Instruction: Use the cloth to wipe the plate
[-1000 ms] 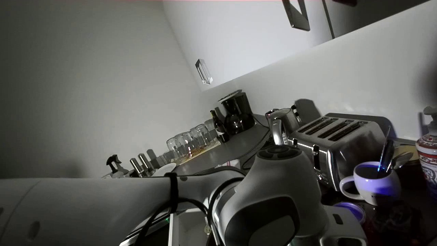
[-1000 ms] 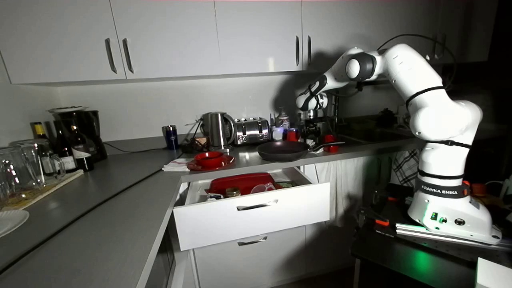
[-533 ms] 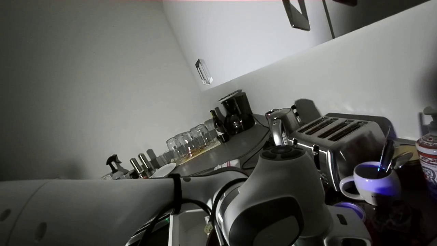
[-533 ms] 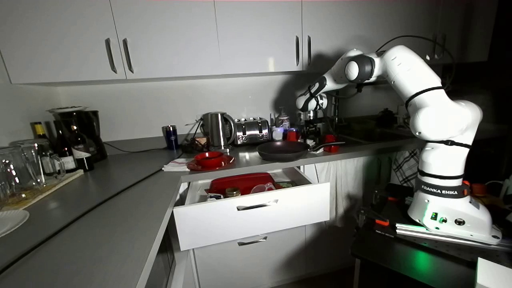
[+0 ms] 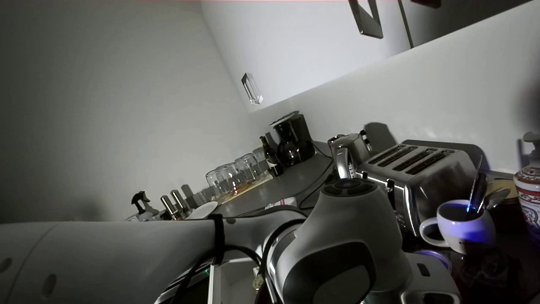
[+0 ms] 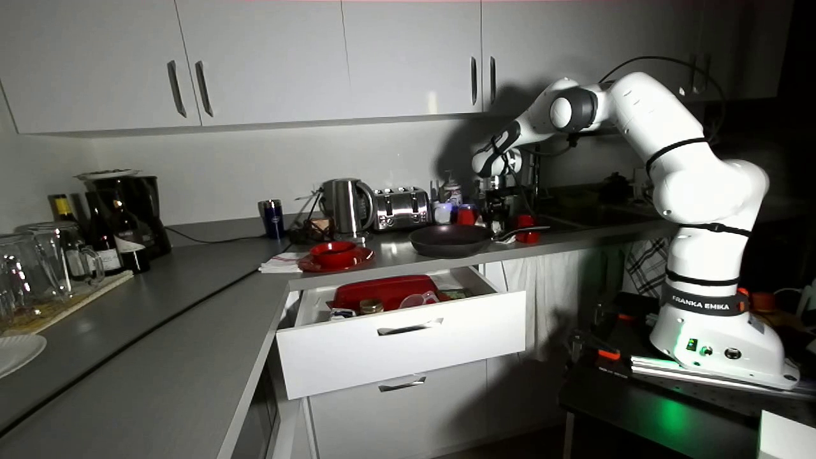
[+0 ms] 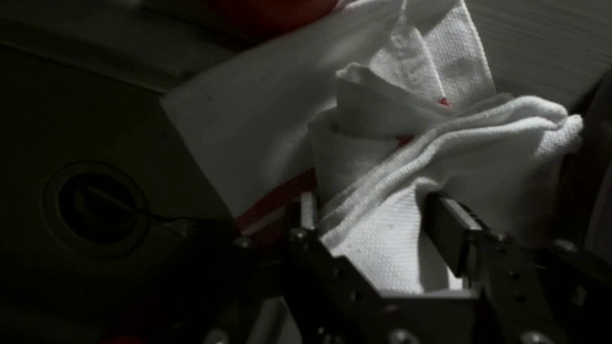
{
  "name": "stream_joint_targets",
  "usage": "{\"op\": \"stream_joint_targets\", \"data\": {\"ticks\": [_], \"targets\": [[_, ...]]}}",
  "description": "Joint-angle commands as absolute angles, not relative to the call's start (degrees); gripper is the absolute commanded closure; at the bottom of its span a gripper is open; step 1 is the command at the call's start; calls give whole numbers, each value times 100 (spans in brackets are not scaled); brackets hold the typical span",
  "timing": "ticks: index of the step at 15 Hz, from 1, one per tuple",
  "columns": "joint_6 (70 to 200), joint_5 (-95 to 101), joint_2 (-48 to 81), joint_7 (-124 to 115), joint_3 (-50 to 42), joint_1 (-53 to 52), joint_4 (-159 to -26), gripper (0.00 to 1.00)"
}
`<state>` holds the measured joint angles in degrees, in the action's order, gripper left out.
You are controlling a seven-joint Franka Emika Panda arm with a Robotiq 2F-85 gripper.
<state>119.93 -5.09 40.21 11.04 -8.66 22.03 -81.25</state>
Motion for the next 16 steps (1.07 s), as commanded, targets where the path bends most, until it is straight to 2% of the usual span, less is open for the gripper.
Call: {"op": "stream_joint_targets", "data": {"ticks": [1, 4, 16], "targets": [[11832, -516, 4057, 1060, -849, 2229, -7965, 69], [11819, -533, 4037, 1096, -835, 2246, -7946, 93], [11852, -574, 3500, 1156, -831, 2271, -8108, 91]]}}
